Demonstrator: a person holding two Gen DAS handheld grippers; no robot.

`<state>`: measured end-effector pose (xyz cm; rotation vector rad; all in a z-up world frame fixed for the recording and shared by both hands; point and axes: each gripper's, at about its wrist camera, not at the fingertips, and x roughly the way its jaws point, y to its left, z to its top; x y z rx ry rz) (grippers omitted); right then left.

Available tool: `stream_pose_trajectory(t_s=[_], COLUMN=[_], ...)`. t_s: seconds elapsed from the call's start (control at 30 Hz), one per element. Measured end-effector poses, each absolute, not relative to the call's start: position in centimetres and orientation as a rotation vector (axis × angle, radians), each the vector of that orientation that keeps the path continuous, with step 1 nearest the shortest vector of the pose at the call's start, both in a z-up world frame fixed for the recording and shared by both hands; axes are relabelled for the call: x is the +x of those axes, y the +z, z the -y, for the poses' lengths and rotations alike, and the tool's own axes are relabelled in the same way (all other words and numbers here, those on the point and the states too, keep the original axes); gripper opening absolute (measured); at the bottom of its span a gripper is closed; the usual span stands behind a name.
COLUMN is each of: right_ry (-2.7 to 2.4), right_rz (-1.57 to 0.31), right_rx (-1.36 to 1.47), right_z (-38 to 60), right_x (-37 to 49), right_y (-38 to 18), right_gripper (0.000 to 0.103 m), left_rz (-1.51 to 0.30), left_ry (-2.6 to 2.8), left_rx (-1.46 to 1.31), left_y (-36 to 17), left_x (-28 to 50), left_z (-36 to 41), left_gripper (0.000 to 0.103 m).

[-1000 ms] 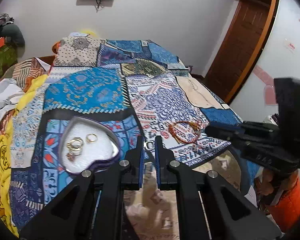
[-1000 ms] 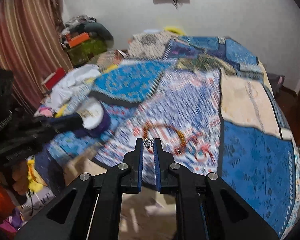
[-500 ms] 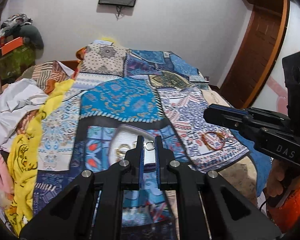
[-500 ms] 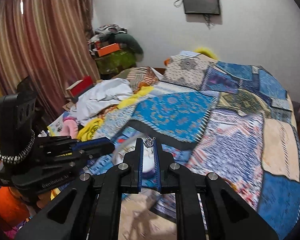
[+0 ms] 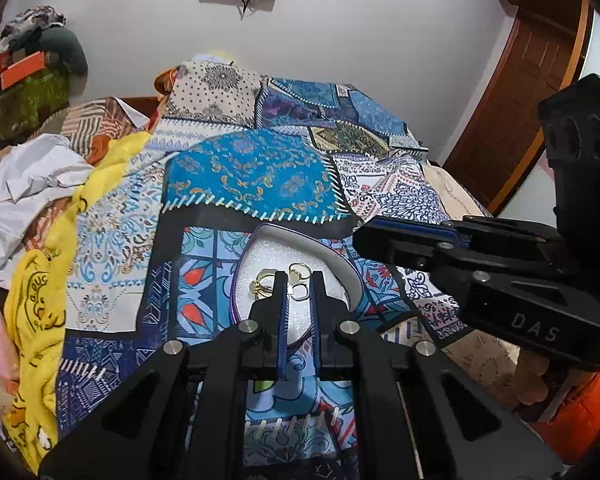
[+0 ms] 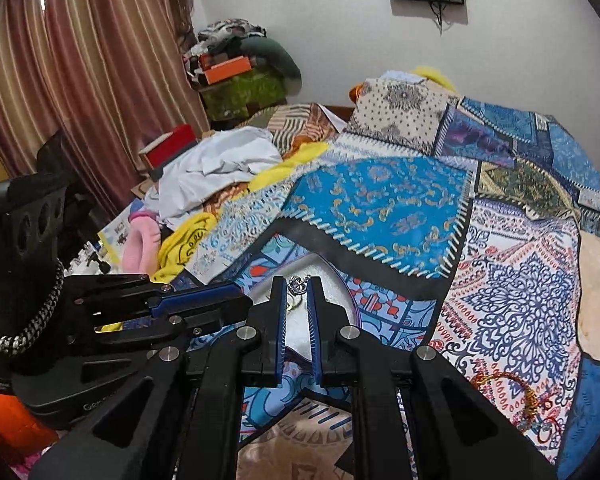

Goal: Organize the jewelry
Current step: 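Lower the silver ring into the heart tin and open the right gripper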

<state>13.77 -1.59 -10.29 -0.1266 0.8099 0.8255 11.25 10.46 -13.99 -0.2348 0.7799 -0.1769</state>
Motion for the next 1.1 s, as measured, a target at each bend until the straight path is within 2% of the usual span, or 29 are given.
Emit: stream_pose_trajectory(t_s=[0.47, 0.7, 0.87, 0.97, 1.1], right_ry=[0.832, 0.83, 0.809, 0.797, 0.78], right_rz=[-0.886, -0.9, -0.928, -0.937, -0.917], right_rx=[-0.105, -0.141, -0.176, -0.187, -0.193], right_z=[1.1, 0.6, 0.1, 0.1, 0.6], right_x=[15.2, 15.1, 14.9, 14.8, 14.5], right_y=[-12.2, -12.6, -13.3, -13.4, -12.9], right_gripper=[0.009, 0.009, 0.009, 0.014, 0.024], left_rz=[-0.808, -0.795, -0.797, -0.793, -0.789], left_ry=[-0.18, -0.13, -0.101, -0.09, -0.069], left_rx=[-0.257, -0.244, -0.216, -0.213, -0.211], left_y=[-14.6, -14.0, -13.9, -13.8, -13.4], left_x=[12.3, 11.7, 11.3, 11.1, 10.8], left_z=[-11.0, -11.9, -12.0, -12.1, -12.4], left_gripper=[0.008, 0.016, 0.016, 0.018, 0.027])
